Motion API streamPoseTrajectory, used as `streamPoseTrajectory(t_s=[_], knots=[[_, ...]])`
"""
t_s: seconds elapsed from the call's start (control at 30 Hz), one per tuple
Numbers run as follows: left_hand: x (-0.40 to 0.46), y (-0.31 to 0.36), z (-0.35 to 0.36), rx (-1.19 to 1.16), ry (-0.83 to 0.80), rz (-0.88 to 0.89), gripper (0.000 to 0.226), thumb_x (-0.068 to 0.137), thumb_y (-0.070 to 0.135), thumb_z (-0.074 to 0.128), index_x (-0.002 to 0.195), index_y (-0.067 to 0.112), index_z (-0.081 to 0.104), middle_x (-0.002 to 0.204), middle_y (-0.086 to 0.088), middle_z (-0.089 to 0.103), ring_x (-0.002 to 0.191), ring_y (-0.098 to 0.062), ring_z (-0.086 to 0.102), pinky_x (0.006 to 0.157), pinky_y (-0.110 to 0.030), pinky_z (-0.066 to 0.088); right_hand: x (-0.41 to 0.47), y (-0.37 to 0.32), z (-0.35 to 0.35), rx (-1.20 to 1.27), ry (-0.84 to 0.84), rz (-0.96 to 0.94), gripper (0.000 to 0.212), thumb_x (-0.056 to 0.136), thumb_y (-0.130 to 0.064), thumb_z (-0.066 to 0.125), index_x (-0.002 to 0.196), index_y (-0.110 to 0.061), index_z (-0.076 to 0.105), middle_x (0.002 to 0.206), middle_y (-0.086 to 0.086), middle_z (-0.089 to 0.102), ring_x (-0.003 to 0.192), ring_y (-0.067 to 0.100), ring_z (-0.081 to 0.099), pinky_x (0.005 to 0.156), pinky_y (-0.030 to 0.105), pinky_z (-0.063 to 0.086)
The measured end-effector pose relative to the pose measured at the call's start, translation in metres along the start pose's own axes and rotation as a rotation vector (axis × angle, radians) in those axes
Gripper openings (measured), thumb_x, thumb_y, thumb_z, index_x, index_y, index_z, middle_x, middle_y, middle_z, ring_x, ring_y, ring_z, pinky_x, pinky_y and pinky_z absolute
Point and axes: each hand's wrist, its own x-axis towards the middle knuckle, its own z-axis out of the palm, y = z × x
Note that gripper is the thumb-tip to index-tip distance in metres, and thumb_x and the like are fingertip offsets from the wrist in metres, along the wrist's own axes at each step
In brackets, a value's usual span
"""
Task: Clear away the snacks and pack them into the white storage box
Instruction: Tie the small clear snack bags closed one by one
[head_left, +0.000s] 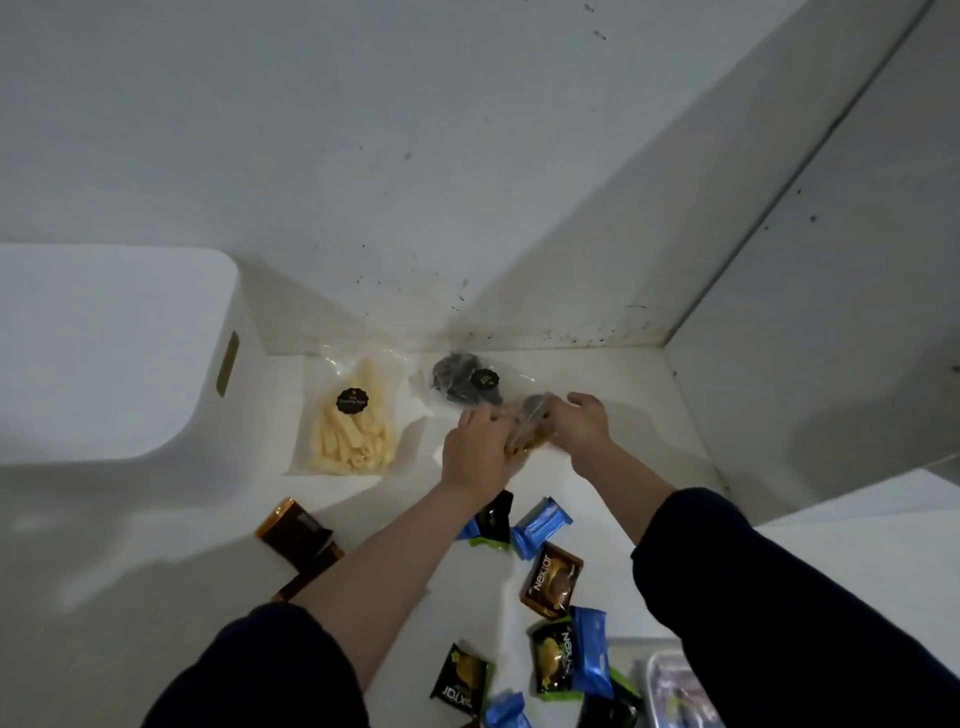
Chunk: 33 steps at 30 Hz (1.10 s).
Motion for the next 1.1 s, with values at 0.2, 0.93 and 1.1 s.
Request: streamPoseTrajectory(t_s=[0.2, 0.93, 1.1], knots=[[0.006, -0.009, -0.013, -0.082, 0.215, 0.027, 0.031, 0.083, 0.02, 0.048, 0.097, 0.013, 0.074, 0.085, -0.008, 0.065, 0.081, -0.031, 0.059, 0.061, -0.037, 0.05, -0.009, -0.018, -0.002, 0.183, -0.094, 0.055, 0.046, 0.087, -0.026, 0.064, 0.126, -0.008, 0.047, 0.106, 0.013, 0.063, 0.08, 0.022, 0.062, 0.067, 0.034, 0.054], [-0.093, 0.055, -0.188, -0.868, 0.475, 0.014, 0.019, 0.095, 0.009, 0.05, 0.096, 0.01, 0.069, 0.081, -0.004, 0.068, 0.07, -0.002, 0.065, 0.067, -0.018, 0.055, -0.195, -0.082, -0.06, 0.213, -0.232, -0.661, 0.008, 0.088, -0.014, 0.064, 0.081, -0.011, 0.065, 0.072, 0.006, 0.067, 0.068, 0.015, 0.066, 0.065, 0.025, 0.055], [-0.117, 0.08, -0.189, -0.876, 0.498, -0.06, 0.02, 0.096, 0.009, 0.049, 0.095, 0.0, 0.067, 0.08, -0.008, 0.066, 0.061, -0.004, 0.061, 0.051, -0.007, 0.043, -0.212, -0.073, -0.084, 0.246, -0.293, -0.718, 0.011, 0.087, -0.01, 0.065, 0.076, -0.007, 0.064, 0.066, 0.007, 0.066, 0.059, 0.01, 0.066, 0.063, 0.023, 0.056]])
